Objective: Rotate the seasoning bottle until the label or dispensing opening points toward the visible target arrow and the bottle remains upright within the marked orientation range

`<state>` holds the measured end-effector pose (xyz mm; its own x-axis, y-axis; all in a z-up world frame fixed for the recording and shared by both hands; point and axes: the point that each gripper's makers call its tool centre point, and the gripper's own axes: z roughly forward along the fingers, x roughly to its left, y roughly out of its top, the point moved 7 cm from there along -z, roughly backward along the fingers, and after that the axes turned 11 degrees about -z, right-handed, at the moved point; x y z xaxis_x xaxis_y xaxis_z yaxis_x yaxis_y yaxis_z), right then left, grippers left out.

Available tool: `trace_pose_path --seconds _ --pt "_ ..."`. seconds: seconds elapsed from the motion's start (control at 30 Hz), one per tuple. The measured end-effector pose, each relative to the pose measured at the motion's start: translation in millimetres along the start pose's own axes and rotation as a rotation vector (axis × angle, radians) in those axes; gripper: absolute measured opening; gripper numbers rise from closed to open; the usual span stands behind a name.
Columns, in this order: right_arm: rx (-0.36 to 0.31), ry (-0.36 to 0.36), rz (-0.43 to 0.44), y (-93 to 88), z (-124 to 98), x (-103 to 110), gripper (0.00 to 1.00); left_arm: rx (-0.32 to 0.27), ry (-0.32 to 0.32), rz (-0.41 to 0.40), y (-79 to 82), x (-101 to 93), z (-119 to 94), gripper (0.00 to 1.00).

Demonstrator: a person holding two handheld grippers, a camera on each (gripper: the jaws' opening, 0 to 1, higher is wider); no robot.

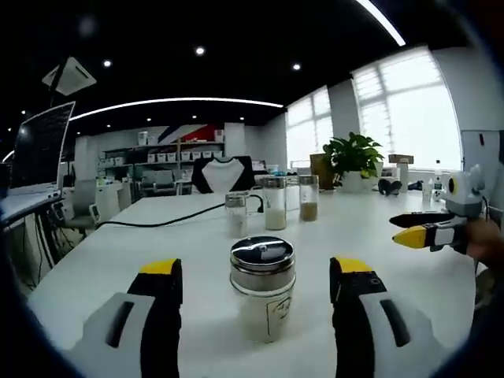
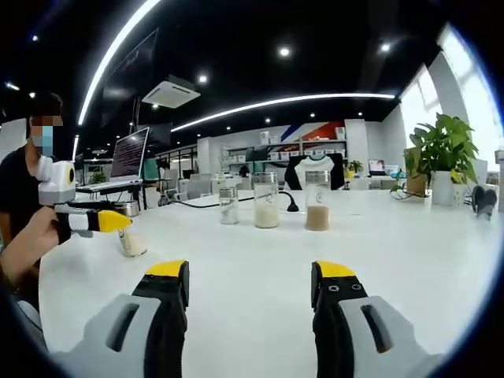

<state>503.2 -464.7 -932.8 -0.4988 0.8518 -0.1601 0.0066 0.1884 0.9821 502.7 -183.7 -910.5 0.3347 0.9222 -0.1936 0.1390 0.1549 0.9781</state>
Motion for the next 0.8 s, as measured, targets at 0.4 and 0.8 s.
trace_pose_path --seconds 0.4,0.8 --pt "-0.023 0.005 0.002 6.3 -1.7 -3.1 0.62 0.016 0.014 0.032 16.5 -5.6 8.9 0.92" --pt "-0.043 -0.009 -0.002 12.0 -9.0 -14.8 0.6 -0.099 0.011 -0.018 51.7 -22.5 36.0 0.93"
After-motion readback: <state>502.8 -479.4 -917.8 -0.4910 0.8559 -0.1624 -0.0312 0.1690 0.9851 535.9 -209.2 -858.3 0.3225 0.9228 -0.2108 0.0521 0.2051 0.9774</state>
